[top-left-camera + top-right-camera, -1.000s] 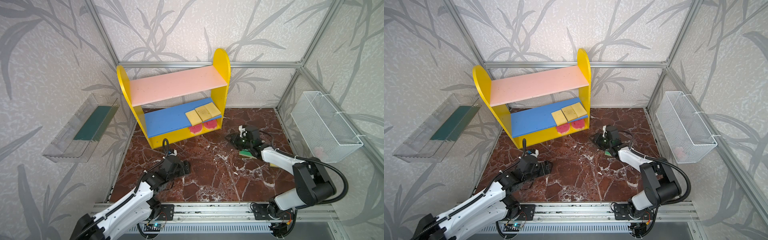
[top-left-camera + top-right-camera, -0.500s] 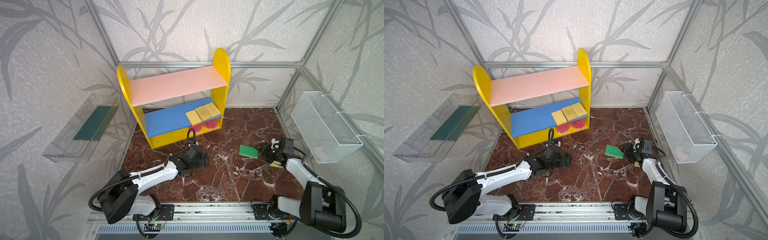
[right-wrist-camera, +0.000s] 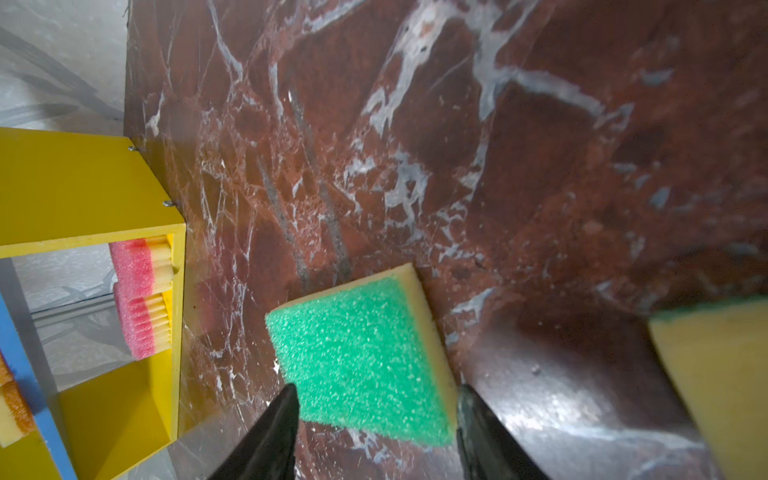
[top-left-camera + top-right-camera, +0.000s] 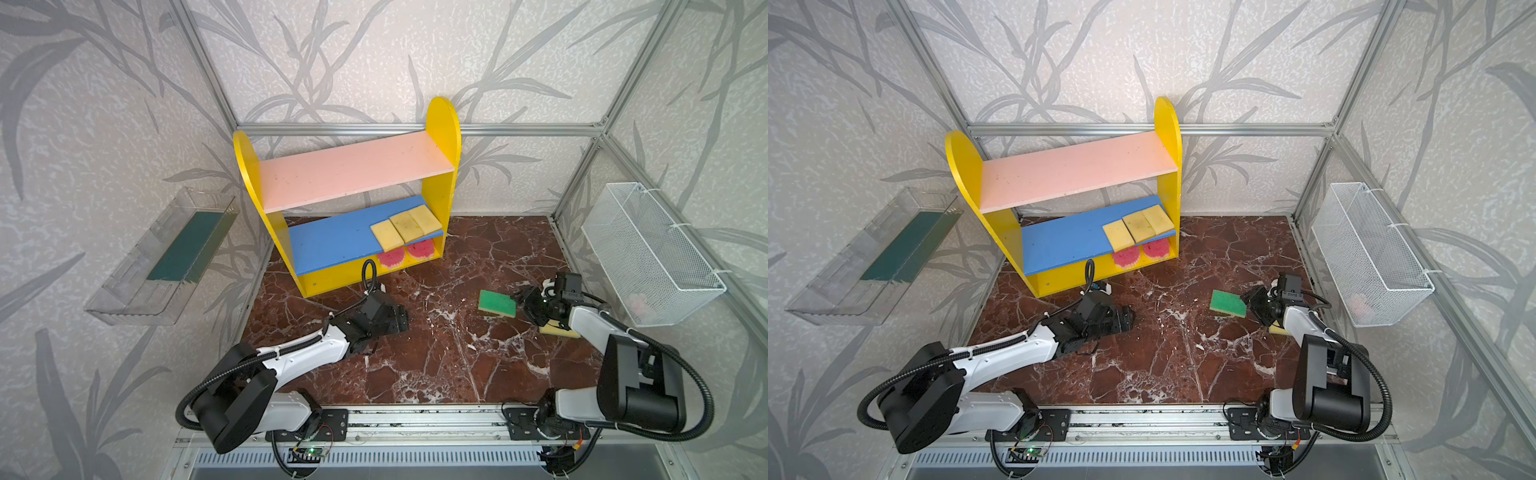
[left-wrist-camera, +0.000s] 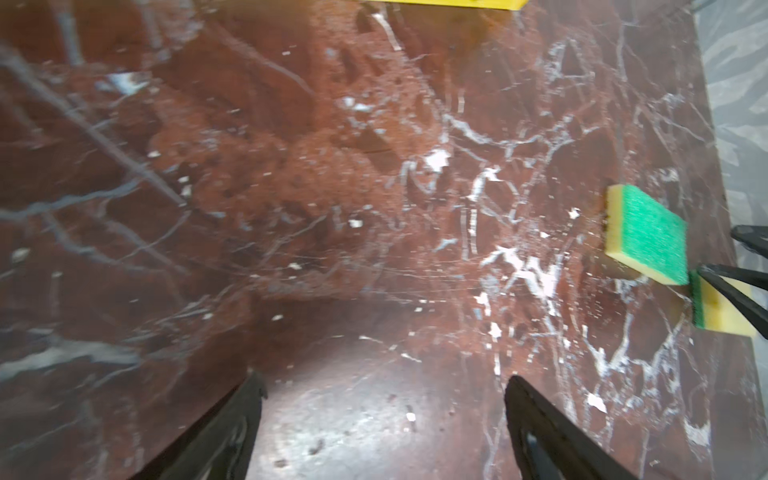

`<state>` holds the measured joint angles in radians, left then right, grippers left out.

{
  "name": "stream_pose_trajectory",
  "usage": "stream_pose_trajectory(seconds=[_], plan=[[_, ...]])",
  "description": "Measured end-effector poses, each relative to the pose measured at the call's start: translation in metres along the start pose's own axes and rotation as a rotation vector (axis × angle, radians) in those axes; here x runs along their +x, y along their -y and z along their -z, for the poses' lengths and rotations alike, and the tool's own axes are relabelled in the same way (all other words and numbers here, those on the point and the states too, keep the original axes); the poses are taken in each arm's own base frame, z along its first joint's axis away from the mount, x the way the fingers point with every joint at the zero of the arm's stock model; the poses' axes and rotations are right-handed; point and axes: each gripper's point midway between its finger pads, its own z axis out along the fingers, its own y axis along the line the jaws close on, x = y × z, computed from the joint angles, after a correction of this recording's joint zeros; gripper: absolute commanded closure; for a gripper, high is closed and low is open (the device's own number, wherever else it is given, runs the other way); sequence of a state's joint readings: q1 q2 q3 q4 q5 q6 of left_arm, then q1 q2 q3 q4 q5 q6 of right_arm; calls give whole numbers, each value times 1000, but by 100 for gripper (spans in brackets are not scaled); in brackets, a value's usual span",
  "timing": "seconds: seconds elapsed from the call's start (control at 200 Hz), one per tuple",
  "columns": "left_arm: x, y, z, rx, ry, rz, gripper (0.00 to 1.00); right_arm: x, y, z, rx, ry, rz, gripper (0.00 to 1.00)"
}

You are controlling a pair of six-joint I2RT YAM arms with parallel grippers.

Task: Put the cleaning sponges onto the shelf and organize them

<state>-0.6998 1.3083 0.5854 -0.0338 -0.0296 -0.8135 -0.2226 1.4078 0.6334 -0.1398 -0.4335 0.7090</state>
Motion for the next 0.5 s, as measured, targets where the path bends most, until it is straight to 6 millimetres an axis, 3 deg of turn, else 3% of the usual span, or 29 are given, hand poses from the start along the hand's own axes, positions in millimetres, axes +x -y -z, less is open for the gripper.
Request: stream_pose_trajectory(seconds=[0.26,0.5], plan=[[2,-18,8,12,13,39,8,-8,-5,-20,28,-32,16,40],[1,-32,26,27,58,72,8,11,-56,-53,-10,-122,151,40]])
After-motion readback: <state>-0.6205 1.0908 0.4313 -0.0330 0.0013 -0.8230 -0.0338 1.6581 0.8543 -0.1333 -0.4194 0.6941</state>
